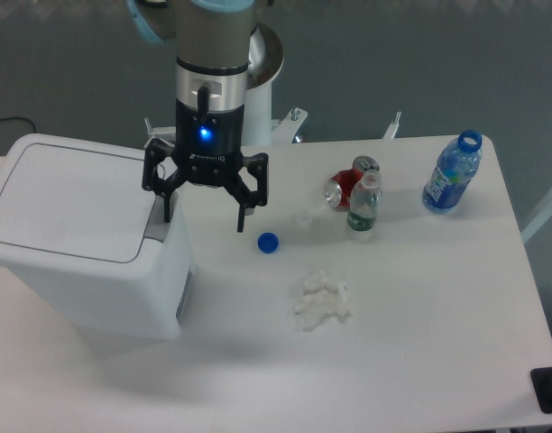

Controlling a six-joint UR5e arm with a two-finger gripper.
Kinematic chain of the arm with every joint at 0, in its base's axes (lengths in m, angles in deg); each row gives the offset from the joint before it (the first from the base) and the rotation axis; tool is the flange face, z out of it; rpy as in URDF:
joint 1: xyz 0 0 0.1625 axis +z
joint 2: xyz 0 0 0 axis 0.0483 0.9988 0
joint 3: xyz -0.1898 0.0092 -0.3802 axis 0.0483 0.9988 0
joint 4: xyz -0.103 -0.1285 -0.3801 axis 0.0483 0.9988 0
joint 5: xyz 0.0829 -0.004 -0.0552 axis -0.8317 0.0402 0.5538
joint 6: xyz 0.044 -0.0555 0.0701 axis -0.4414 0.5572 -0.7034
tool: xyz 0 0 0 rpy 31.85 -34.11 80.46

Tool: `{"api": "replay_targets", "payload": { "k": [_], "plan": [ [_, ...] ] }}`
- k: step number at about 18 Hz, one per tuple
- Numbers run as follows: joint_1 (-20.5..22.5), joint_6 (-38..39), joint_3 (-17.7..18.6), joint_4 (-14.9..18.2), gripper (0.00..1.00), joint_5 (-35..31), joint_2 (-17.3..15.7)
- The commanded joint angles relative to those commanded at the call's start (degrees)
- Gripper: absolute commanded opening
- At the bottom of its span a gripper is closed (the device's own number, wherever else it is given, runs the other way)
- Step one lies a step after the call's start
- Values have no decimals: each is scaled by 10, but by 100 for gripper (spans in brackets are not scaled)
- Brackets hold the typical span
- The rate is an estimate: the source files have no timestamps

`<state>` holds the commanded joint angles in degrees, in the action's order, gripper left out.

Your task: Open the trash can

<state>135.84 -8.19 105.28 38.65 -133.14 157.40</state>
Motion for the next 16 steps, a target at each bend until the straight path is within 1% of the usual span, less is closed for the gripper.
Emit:
{"api": "replay_targets", "payload": {
  "k": [16],
  "plan": [
    [0,-4,0,-2,100,-2,8]
  ]
}}
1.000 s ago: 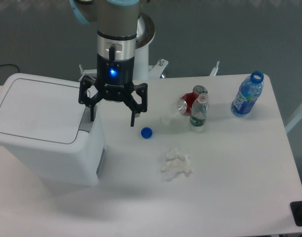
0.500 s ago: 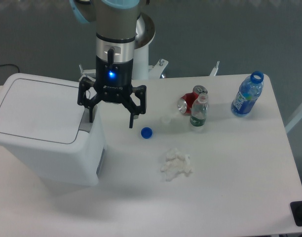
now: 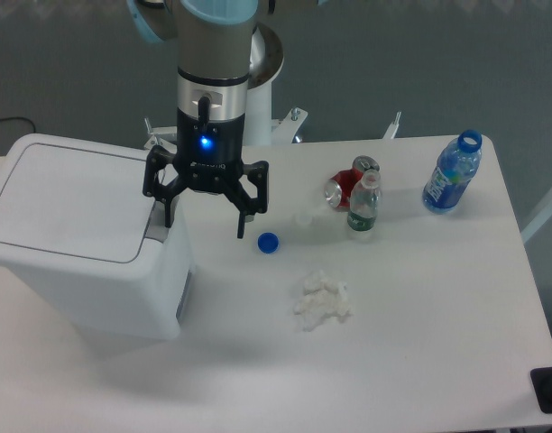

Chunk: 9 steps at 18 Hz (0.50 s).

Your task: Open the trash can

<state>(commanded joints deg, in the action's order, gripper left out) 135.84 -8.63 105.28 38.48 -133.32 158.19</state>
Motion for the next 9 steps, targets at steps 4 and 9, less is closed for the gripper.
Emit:
{"api": "replay_targets", "payload": {
  "k": [4,9],
  "plan": [
    [0,-1,-1,0,100,0,1],
    [3,0,-18,1,100,1,1]
  ]
}}
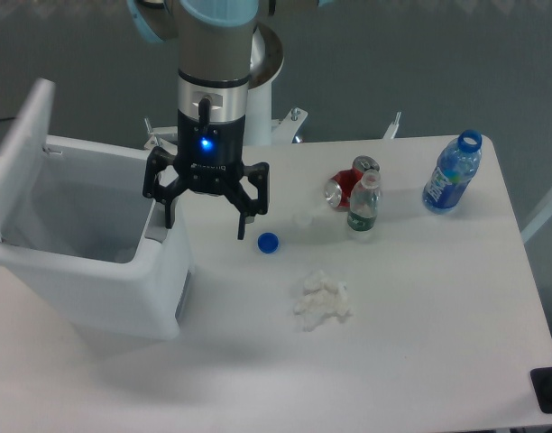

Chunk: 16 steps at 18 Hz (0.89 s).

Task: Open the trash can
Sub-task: 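Withdraw the gripper from the opened trash can toward the bottles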

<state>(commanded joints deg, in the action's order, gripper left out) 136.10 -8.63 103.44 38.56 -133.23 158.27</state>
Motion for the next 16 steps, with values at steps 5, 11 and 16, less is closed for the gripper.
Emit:
{"api": "replay_targets", "payload": {
  "k": [5,11,16],
  "plan": [
    [11,-12,-27,0,100,-2,1],
    [30,-114,-30,1,100,-30,1],
    [28,-191,-26,1,100,-133,19]
  ]
}}
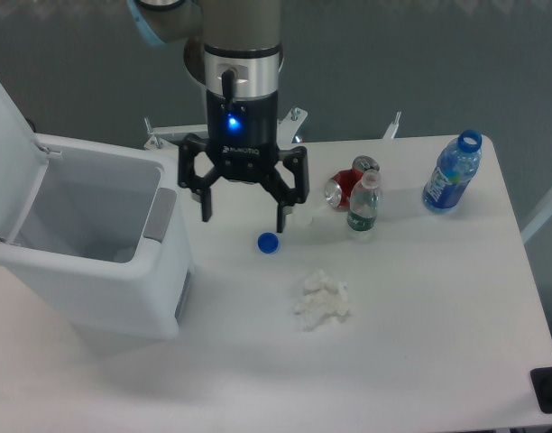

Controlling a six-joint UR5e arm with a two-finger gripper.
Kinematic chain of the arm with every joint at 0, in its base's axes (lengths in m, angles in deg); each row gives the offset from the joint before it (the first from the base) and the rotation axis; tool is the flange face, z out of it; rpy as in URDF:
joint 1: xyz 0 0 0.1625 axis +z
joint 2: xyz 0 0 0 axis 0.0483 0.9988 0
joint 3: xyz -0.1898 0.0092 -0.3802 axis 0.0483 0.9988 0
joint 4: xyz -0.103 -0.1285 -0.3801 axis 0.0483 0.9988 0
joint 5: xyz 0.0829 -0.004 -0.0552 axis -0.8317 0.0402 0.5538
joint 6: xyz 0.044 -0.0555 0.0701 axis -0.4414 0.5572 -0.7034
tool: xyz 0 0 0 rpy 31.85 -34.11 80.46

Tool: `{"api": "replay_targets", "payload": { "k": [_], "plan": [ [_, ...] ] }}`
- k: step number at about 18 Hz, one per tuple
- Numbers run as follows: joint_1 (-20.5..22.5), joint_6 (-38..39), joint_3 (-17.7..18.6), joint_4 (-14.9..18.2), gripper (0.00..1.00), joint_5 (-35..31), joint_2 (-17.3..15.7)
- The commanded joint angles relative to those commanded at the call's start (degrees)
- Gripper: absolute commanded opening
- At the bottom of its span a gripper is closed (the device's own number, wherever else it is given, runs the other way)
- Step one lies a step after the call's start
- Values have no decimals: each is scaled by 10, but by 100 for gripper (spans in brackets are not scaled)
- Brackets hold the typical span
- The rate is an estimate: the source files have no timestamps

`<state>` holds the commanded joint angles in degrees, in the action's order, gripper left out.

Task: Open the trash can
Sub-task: 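Withdraw the gripper from the opened trash can toward the bottles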

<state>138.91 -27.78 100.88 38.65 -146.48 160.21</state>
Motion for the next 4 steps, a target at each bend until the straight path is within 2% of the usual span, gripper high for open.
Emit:
{"api": "replay_targets", "payload": {
  "k": [4],
  "plan": [
    [0,-15,3,0,100,-11,11]
  ]
}}
